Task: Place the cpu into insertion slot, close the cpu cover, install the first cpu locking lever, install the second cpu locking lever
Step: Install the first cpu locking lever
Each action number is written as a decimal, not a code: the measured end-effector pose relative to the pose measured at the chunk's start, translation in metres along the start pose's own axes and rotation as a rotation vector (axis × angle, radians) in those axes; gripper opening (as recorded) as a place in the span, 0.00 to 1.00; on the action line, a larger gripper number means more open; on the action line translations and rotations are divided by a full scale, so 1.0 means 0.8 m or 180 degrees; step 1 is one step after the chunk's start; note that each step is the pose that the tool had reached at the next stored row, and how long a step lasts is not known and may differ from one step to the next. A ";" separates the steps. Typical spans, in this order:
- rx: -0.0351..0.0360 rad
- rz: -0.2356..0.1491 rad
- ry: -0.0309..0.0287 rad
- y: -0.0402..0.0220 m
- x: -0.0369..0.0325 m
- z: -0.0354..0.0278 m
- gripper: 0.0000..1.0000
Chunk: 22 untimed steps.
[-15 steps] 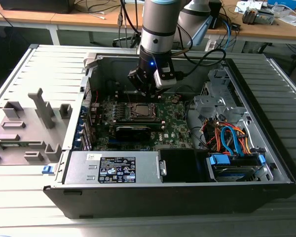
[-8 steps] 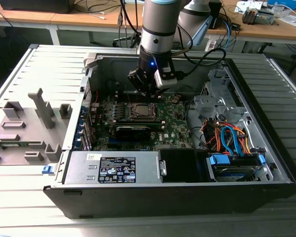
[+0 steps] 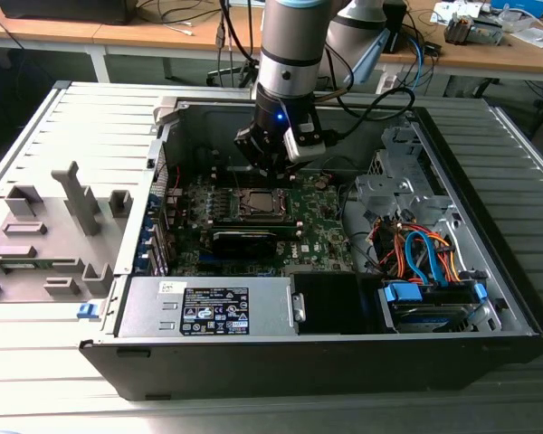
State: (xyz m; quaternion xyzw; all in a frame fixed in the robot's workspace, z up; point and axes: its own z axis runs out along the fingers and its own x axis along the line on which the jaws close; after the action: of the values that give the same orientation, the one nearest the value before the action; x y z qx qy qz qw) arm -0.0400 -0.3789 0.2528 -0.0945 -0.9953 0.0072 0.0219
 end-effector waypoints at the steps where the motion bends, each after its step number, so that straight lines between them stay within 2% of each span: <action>1: 0.0000 -0.0009 0.0000 0.0000 0.0000 0.0000 0.11; 22: 0.0008 -0.0191 -0.0004 0.0000 0.0000 0.0002 0.11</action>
State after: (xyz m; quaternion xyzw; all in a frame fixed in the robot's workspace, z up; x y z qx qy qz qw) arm -0.0400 -0.3789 0.2526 -0.0646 -0.9976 0.0079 0.0217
